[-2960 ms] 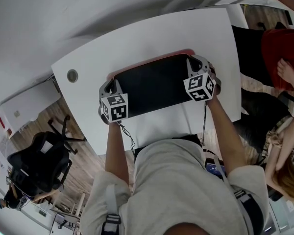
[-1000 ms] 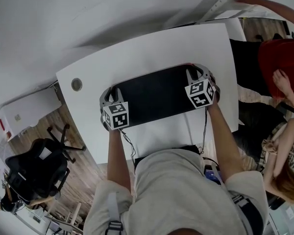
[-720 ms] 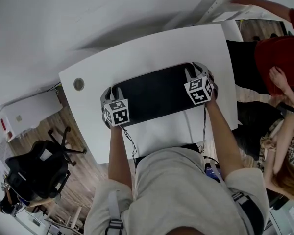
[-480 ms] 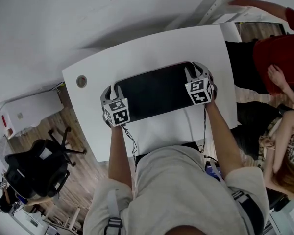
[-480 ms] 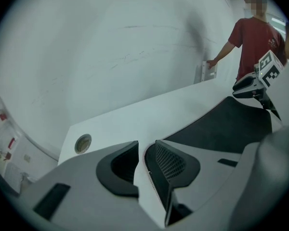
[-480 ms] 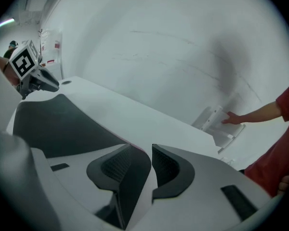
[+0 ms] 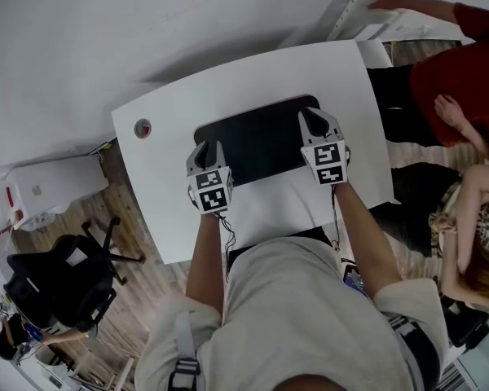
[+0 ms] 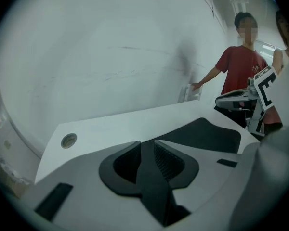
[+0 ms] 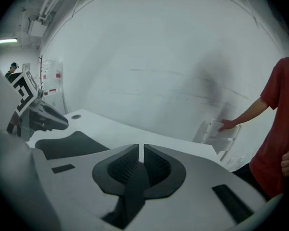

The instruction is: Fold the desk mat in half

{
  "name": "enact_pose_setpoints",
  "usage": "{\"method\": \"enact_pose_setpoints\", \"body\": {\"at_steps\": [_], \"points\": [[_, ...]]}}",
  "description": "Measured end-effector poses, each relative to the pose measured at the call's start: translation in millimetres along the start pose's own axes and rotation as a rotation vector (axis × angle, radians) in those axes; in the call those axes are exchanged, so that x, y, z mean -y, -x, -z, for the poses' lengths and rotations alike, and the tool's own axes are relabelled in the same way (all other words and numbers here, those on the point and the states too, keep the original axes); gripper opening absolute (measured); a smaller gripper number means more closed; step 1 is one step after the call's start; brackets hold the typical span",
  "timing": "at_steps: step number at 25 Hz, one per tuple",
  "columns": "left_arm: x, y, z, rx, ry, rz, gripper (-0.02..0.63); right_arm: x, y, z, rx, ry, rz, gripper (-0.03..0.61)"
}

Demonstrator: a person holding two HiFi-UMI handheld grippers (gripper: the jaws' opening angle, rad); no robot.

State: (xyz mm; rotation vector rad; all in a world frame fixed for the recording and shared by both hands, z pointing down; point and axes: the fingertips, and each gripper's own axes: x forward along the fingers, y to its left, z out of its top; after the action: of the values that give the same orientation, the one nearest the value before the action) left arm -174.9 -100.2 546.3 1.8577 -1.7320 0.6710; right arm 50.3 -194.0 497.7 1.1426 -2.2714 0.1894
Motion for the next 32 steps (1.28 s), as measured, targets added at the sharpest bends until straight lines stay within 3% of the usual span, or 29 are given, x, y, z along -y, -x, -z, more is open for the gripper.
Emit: {"method": "enact_pose_setpoints", "body": {"at_steps": [4,14,32], "points": [[23,23,-14,0.076,-0.001,0.046,0.032,-19,29,-20,0.069,-0.011,-0.008,0.057],[83,80,-40,0.231,0.026,0.101,0.012,-35,96,-37,0.187,-0.024,-0.006,0.043],[161,163,-68,0.443,0.04,0.042,0.012,-39,199,-63,0.389,0.009,-0.065,0.04]]}}
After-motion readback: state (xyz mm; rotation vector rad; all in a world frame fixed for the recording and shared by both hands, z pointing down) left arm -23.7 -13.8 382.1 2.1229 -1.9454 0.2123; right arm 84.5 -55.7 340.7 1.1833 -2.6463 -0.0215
